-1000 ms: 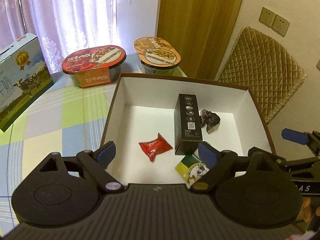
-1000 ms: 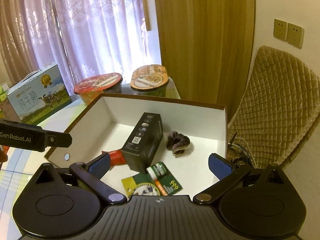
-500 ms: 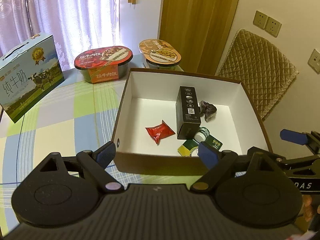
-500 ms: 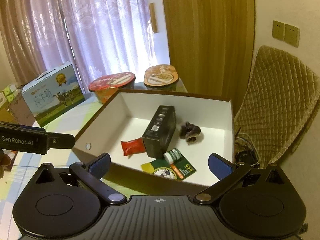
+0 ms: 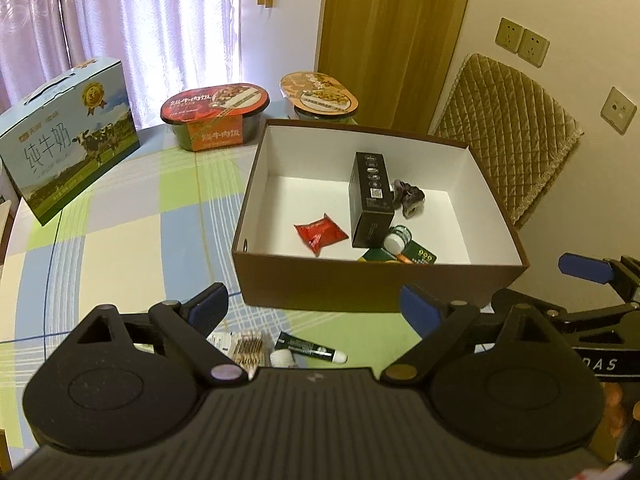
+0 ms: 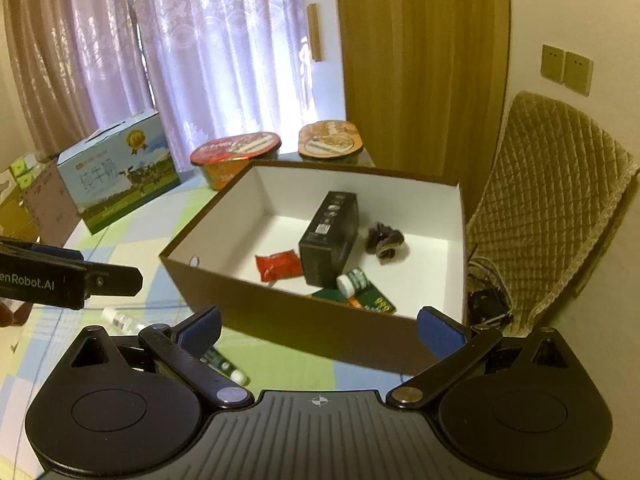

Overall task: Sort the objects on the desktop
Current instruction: 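Move both open tools back toward the items lying beside the brown box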

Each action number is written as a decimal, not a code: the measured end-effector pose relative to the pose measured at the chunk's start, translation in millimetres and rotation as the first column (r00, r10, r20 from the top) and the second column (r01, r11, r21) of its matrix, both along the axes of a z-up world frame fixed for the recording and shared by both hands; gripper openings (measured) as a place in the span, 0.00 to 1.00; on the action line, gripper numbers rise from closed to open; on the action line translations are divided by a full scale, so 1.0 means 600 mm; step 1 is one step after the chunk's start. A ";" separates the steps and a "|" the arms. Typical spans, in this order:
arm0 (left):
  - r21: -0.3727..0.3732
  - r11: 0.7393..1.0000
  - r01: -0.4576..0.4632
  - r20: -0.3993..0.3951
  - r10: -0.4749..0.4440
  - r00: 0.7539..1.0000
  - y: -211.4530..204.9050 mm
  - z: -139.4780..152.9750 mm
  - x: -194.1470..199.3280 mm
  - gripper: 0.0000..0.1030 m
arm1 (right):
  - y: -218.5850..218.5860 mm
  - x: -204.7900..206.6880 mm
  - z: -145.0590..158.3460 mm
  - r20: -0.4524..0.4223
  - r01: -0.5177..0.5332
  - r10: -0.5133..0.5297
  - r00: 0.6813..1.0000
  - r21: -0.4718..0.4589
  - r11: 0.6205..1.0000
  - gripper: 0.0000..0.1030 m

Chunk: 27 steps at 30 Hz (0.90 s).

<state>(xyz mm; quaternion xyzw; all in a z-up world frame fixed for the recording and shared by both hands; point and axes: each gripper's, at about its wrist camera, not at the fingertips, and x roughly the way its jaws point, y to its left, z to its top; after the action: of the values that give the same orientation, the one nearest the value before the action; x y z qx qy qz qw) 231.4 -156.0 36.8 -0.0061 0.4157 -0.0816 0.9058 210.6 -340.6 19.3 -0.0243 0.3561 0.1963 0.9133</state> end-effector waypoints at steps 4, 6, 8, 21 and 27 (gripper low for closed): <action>0.002 1.000 -0.004 -0.006 0.004 1.000 0.008 -0.002 -0.017 0.88 | 0.005 -0.012 -0.004 -0.013 -0.022 0.022 1.000 0.008 1.000 0.98; 0.005 1.000 -0.009 -0.011 0.009 1.000 0.012 -0.004 -0.025 0.88 | 0.010 -0.017 -0.007 -0.019 -0.037 0.037 0.999 0.011 0.999 0.98; 0.010 1.000 -0.014 -0.017 0.014 1.000 0.016 -0.006 -0.032 0.88 | 0.016 -0.021 -0.012 -0.025 -0.057 0.058 0.998 0.011 0.998 0.98; 0.023 0.998 -0.064 -0.080 0.066 0.995 0.055 -0.042 -0.070 0.88 | 0.054 -0.028 -0.050 -0.104 -0.144 0.146 0.984 0.021 0.989 0.98; 0.038 0.994 -0.103 -0.113 0.107 0.988 0.081 -0.064 -0.096 0.88 | 0.071 -0.034 -0.072 -0.140 -0.173 0.172 0.975 0.003 0.985 0.98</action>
<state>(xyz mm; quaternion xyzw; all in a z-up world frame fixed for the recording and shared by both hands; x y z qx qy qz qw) 174.0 -107.5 -1.6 -0.0183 0.4675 -0.0266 0.8834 190.4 -298.2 -24.1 -0.0455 0.4165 0.2745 0.8655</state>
